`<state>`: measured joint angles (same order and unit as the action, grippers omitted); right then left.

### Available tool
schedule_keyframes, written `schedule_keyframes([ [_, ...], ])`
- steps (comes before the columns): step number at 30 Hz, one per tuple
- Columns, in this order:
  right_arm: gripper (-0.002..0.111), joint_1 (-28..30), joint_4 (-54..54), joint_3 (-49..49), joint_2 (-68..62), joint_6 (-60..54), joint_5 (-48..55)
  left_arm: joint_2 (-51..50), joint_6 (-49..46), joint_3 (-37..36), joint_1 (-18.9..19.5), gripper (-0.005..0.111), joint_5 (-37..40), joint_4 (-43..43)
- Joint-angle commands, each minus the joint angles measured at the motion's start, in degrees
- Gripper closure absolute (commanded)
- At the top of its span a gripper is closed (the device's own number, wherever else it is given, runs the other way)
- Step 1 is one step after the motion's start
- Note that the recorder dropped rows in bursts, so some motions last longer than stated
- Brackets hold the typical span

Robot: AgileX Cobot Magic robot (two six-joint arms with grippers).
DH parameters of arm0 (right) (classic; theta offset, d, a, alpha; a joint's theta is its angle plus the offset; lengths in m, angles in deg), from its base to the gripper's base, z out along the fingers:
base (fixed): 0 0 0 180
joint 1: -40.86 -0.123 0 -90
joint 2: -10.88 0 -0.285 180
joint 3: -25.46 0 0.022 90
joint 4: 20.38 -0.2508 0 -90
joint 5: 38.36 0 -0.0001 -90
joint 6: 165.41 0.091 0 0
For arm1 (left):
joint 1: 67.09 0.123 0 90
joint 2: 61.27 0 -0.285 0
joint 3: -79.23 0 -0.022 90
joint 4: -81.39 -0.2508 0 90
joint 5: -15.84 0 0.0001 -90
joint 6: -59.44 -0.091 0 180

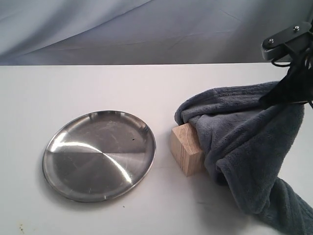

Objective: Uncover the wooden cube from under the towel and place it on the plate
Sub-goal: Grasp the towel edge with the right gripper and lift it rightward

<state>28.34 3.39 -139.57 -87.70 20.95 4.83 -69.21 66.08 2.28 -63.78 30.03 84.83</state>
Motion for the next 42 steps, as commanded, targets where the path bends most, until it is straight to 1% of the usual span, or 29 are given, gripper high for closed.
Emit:
schedule_keyframes([
  [1,0.108,0.7,1.3,0.1,-3.9,-0.4,-0.5,0.2,0.2,-0.3,0.1,0.107,-0.5,0.3],
  [5,0.108,0.7,2.1,0.1,-7.1,0.1,-0.3,0.2,0.2,-0.3,0.1,0.107,-0.5,0.3],
  [8,0.108,0.7,2.1,0.1,-10.3,3.3,-0.3,0.2,0.2,-0.3,0.1,0.107,-0.5,0.3],
  [10,0.108,0.7,0.1,0.1,-11.6,3.3,-0.3,0.2,0.2,-0.3,0.1,0.107,-0.5,0.3],
  [11,0.106,0.7,-0.8,0.1,-12.0,3.3,-0.3,0.2,0.2,-0.3,0.1,0.107,-0.5,0.3],
  [12,0.101,0.7,-1.2,0.1,-12.1,3.3,-0.3,0.2,0.2,-0.3,0.1,0.107,-0.5,0.3],
  [16,0.065,0.7,-1.8,0.1,-12.1,3.3,-0.3,0.2,0.2,-0.3,0.1,0.107,-0.5,0.3],
  [17,0.059,0.6,-1.9,0.1,-12.0,3.3,-0.3,0.2,0.2,-0.3,0.1,0.107,-0.5,0.3],
  [18,0.054,0.6,-1.9,0.1,-11.9,3.3,-0.3,0.2,0.2,-0.3,0.1,0.107,-0.5,0.3],
  [21,0.048,0.6,-1.9,0.1,-9.9,3.3,-0.5,0.2,0.2,-0.3,0.1,0.107,-0.5,0.3],
  [24,0.047,0.5,-2.8,0.1,-7.3,3.3,-1.5,0.2,0.2,-0.3,0.1,0.107,-0.5,0.3],
  [28,0.047,0.5,-6.5,0.1,-1.9,2.5,-4.4,0.2,0.2,-0.3,0.1,0.107,-0.5,0.3],
  [30,0.047,0.5,-10.1,0.1,0.7,0.5,-5.9,0.2,0.2,-0.3,0.1,0.107,-0.5,0.3],
  [33,0.049,0.4,-19.1,0.1,4.2,-6.4,-7.1,0.2,0.2,-0.3,0.1,0.107,-0.5,0.3],
  [35,0.050,-0.8,-25.7,0.1,5.7,-12.1,-7.2,0.2,0.2,-0.3,0.1,0.107,-0.5,0.3],
  [37,0.050,-2.7,-29.3,0.1,6.3,-16.2,-7.2,0.2,0.2,-0.3,0.1,0.107,-0.5,0.3],
  [42,0.051,-8.9,-30.7,0.1,5.8,-18.0,-6.5,0.2,0.2,-0.3,0.1,0.107,-0.5,0.3],
])
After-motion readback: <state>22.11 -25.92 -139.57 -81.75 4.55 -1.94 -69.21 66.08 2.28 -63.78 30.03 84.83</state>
